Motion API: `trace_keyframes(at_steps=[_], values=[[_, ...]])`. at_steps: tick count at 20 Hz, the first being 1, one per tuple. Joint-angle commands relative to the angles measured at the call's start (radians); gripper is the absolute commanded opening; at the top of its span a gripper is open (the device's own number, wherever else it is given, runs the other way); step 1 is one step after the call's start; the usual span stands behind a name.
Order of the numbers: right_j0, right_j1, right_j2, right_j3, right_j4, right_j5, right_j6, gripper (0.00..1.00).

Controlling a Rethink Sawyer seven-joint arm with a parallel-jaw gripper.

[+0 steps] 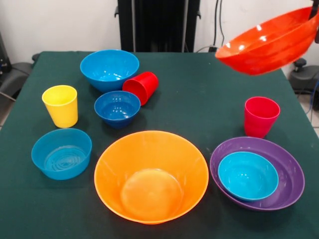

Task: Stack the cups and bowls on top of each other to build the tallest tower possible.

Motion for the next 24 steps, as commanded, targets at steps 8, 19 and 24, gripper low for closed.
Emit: trace_keyframes(at_steps=[8, 19, 24], values=[[-0.039, 0.34, 0.12, -0.41, -0.086, 0.107, -0.027, 0.0], [-0.069, 0.597, 0.103, -0.695, -0.063, 0.096, -0.042, 0.0], [-0.066, 0.597, 0.111, -0.636, -0.053, 0.02, -0.041, 0.0]])
